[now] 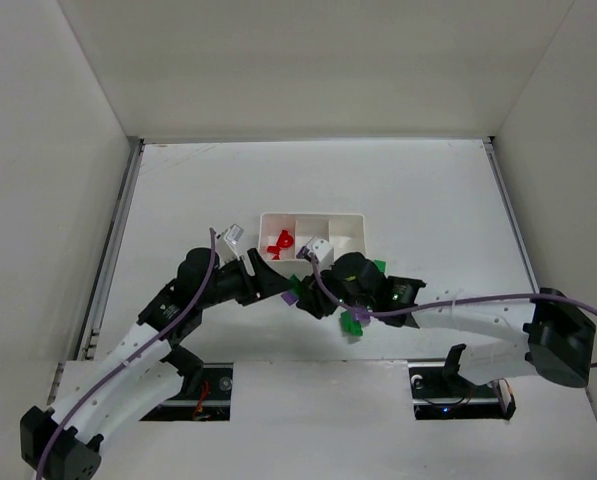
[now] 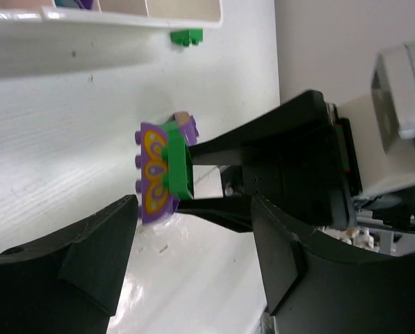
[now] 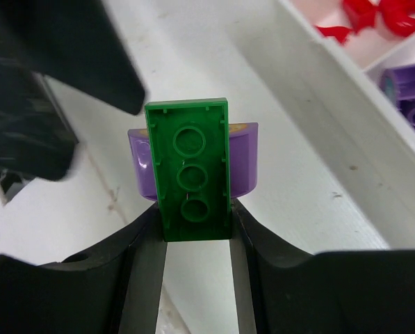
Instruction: Sort the legos into containers by color
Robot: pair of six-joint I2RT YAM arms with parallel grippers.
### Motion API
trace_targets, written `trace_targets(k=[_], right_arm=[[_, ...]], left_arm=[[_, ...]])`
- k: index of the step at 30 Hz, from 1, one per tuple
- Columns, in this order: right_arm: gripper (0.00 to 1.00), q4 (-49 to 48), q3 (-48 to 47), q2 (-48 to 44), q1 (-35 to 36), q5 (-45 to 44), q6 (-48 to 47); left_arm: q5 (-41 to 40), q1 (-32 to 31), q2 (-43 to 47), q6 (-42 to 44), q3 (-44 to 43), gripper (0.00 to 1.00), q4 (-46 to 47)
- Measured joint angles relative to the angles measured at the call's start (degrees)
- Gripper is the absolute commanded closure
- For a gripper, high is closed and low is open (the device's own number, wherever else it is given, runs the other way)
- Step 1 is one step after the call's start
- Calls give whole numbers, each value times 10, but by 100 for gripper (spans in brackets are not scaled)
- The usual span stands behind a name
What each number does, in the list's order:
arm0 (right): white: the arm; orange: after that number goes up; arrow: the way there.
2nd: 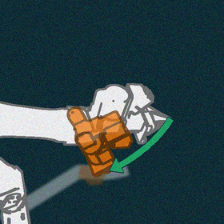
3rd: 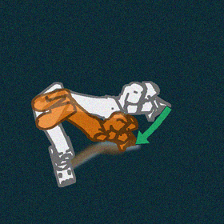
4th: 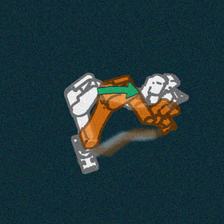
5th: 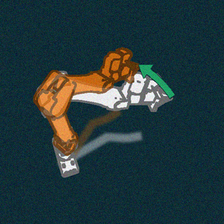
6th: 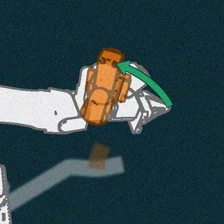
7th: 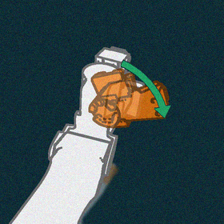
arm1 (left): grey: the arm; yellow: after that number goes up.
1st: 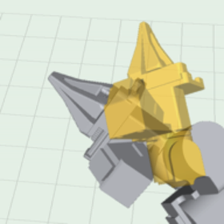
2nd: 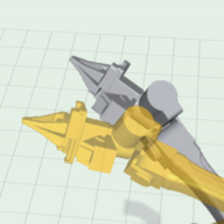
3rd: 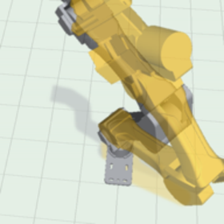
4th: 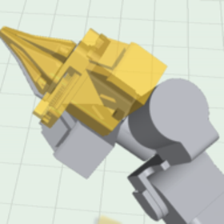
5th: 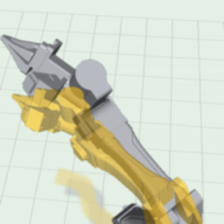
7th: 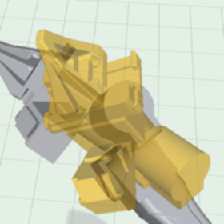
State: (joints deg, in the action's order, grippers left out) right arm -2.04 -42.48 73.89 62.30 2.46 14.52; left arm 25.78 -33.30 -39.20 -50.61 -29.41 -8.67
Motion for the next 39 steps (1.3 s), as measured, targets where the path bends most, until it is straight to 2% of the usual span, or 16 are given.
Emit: trace_targets(k=[7, 12, 16, 21, 23, 31, 39], right_arm=[[72, -7, 0, 7, -41, -6, 43], [72, -23, 0, 7, -42, -5, 68], [72, -27, 0, 8, -42, -2, 82], [73, -27, 0, 8, -50, -1, 94], [73, -27, 0, 8, -53, 5, 98], [73, -35, 3, 7, -66, 20, 115], [73, -52, 13, 1, -84, 44, 148]], left_arm=[[-81, -31, 33, 8, 39, 45, 30], [-147, -95, 12, 11, 66, 46, 73], [-197, -122, -8, 17, 69, 47, 108], [-248, -136, -19, 22, 74, 60, 153], [-264, -136, -21, 22, 79, 62, 173], [-293, -139, -37, 22, 89, 77, 221], [-316, -151, -46, 22, 92, 85, 250]])
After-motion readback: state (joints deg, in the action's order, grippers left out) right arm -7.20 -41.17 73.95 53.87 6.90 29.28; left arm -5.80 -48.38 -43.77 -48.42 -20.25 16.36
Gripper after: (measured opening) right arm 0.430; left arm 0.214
